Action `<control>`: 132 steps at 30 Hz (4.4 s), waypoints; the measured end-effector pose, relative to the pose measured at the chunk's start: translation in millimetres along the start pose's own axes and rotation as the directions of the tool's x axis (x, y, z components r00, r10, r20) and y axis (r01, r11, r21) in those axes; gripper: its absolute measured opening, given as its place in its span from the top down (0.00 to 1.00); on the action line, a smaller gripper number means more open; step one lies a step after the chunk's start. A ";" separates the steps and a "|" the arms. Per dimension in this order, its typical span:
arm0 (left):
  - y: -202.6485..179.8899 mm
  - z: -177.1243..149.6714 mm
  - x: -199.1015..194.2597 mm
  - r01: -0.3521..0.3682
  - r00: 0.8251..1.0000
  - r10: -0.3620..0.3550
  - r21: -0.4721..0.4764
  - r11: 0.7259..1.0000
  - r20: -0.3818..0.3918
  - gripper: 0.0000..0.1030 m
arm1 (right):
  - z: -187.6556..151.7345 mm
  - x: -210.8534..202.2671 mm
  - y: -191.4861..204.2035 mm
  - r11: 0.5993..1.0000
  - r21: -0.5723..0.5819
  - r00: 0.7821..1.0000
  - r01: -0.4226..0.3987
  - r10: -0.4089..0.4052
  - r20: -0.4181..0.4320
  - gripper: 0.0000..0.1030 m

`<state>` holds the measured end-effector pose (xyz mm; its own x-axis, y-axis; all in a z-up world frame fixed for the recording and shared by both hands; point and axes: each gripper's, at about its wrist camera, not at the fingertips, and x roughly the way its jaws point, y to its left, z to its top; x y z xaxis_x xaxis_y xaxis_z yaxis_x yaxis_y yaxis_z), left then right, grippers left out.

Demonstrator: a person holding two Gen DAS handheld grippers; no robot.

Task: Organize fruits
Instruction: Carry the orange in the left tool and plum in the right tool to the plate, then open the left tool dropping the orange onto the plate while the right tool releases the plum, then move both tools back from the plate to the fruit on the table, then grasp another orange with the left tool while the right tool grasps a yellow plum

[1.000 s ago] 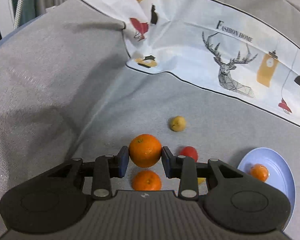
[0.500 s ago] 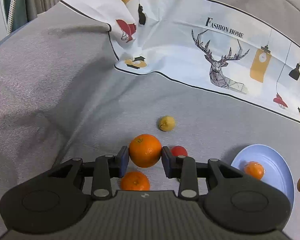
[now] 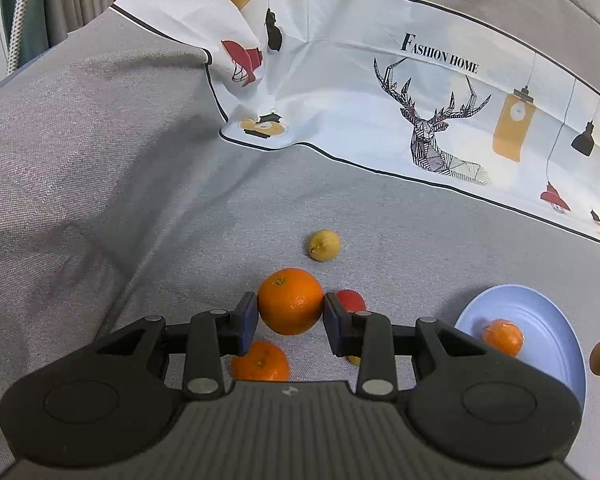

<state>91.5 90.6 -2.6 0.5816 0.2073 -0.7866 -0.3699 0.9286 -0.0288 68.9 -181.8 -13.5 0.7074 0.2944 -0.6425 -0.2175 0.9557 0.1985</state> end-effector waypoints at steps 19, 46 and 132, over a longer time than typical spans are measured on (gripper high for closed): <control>-46.9 -12.5 -10.2 0.349 0.937 -0.348 0.028 0.937 -0.043 0.62 | 1.2 7.5 -0.3 0.999 0.014 0.999 0.043 -0.043 -0.012 0.78; -116.0 -53.4 -7.3 0.568 0.820 -0.515 0.243 0.786 -0.250 0.62 | 0.8 12.0 -2.1 0.998 0.022 0.998 0.060 -0.059 -0.032 0.81; 50.3 8.3 7.7 0.189 0.980 -0.182 0.099 0.977 -0.075 0.62 | -20.6 122.8 178.0 0.953 -0.285 0.976 -0.103 0.042 -0.212 0.63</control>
<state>83.4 141.4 -5.0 0.5829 0.0114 -0.8125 -0.1797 0.9769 -0.1153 103.1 24.5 -72.3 0.5392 0.3274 -0.7759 -0.4717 0.8807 0.0439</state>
